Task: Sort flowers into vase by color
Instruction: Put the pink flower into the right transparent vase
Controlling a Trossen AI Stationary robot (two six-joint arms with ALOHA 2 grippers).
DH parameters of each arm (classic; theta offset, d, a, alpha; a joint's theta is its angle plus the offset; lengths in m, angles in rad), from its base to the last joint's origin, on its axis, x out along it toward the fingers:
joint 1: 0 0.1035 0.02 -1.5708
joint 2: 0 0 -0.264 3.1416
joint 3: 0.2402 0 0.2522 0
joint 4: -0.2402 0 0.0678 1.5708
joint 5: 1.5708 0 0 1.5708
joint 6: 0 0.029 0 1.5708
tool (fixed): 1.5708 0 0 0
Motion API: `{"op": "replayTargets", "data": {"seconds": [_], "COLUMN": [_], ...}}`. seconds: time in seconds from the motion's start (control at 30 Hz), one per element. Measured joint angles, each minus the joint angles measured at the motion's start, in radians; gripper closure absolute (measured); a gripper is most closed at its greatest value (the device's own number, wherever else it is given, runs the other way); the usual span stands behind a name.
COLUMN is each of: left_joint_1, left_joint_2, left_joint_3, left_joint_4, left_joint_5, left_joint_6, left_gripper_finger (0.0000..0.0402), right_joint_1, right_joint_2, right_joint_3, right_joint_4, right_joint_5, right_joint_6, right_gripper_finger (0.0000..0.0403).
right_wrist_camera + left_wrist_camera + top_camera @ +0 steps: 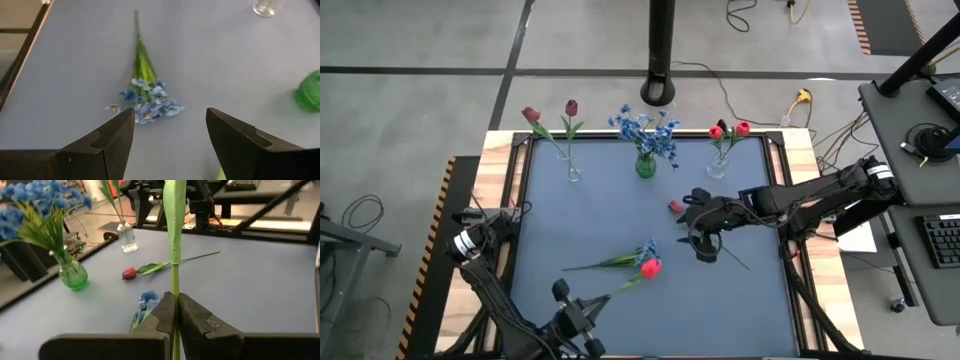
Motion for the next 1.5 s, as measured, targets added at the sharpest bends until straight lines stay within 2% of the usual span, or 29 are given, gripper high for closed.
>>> {"op": "replayTargets", "data": {"seconds": [0.13, 0.3, 0.5, 0.57, 0.7, 0.77, 0.93, 1.07, 1.17, 1.33, 1.5], "left_joint_1": [0.026, 0.068, 0.125, 0.143, 0.185, 0.204, 0.250, 0.291, 0.315, 0.342, 0.348], "left_joint_2": [-0.001, -0.001, -0.003, -0.003, -0.003, -0.003, -0.003, -0.006, -0.009, -0.070, -0.177], "left_joint_3": [0.009, 0.080, 0.160, 0.183, 0.218, 0.223, 0.216, 0.154, 0.081, -0.081, -0.308], "left_joint_4": [0.040, 0.075, 0.217, 0.257, 0.354, 0.401, 0.501, 0.664, 0.786, 0.971, 1.249], "left_joint_5": [0.001, 0.035, 0.087, 0.132, 0.303, 0.354, 0.465, 0.639, 0.715, 0.757, 0.777], "left_joint_6": [0.111, 0.277, 0.705, 0.829, 1.114, 1.243, 1.417, 1.549, 1.622, 1.634, 1.662], "left_gripper_finger": [0.0402, 0.0402, 0.0402, 0.0402, 0.0401, 0.0401, 0.0401, 0.0401, 0.0401, 0.0401, 0.0401], "right_joint_1": [0.037, 0.077, 0.129, 0.144, 0.167, 0.175, 0.182, 0.182, 0.182, 0.182, 0.182], "right_joint_2": [-0.004, -0.020, -0.069, -0.101, -0.182, -0.226, -0.308, -0.333, -0.337, -0.336, -0.336], "right_joint_3": [0.000, 0.019, 0.050, 0.052, 0.052, 0.051, 0.026, 0.014, -0.001, -0.049, -0.098], "right_joint_4": [-0.005, -0.085, -0.229, -0.261, -0.320, -0.332, -0.320, -0.315, -0.308, -0.246, -0.179], "right_joint_5": [-0.001, -0.019, -0.018, -0.018, -0.018, -0.015, -0.008, -0.008, -0.007, -0.008, -0.007], "right_joint_6": [-0.002, 0.035, 0.115, 0.131, 0.160, 0.166, 0.149, 0.138, 0.138, 0.138, 0.133], "right_gripper_finger": [0.0165, 0.0165, 0.0165, 0.0165, 0.0165, 0.0165, 0.0165, 0.0165, 0.0165, 0.0165, 0.0165]}}
